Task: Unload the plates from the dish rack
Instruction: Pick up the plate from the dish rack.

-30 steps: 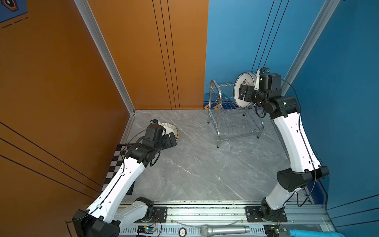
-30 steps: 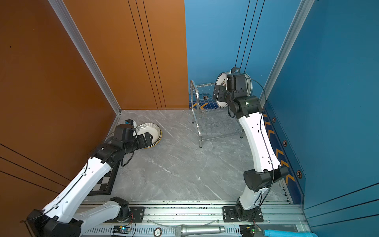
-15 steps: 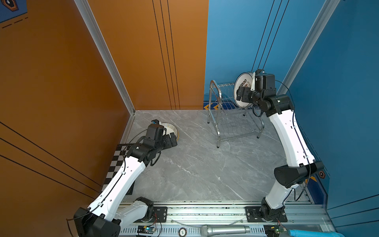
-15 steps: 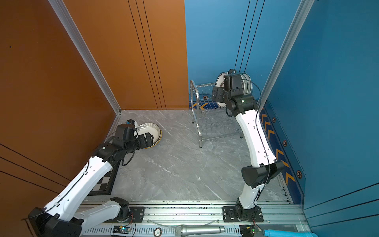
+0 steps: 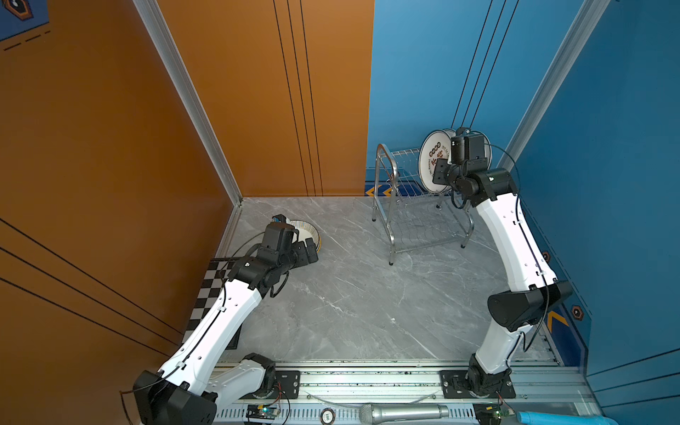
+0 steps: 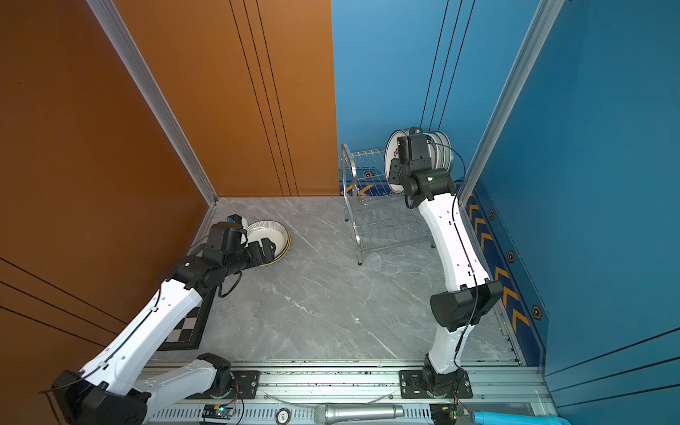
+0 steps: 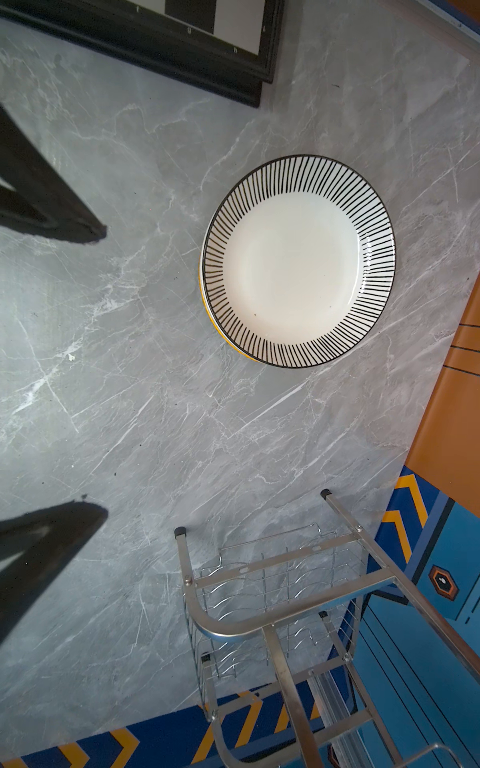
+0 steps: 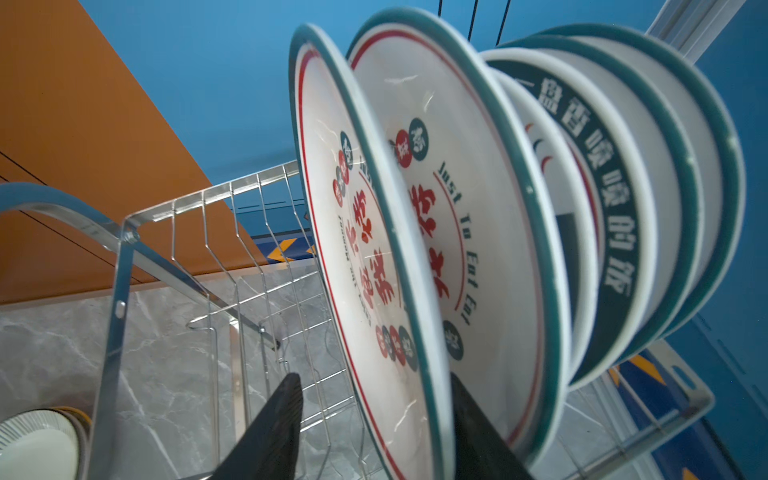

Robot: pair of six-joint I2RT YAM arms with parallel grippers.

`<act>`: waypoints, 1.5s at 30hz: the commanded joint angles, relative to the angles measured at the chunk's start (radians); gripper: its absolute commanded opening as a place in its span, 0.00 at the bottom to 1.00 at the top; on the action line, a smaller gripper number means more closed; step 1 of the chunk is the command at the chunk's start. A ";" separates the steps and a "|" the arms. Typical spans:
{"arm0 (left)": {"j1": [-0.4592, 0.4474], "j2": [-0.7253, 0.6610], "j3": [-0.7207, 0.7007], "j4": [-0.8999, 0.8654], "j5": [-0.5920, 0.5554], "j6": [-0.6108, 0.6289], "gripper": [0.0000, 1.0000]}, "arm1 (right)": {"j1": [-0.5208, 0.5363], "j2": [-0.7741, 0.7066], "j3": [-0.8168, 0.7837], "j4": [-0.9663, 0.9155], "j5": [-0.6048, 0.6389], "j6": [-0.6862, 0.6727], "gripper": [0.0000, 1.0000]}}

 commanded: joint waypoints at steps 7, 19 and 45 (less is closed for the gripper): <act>0.028 0.007 -0.020 -0.035 -0.007 -0.001 0.98 | 0.004 0.033 0.016 0.009 0.060 -0.028 0.28; 0.036 0.040 -0.034 -0.033 -0.002 -0.013 0.98 | 0.047 0.032 0.015 0.017 0.135 -0.068 0.08; 0.036 0.055 -0.117 0.036 -0.006 -0.126 0.98 | 0.078 -0.237 -0.222 0.436 0.219 -0.140 0.00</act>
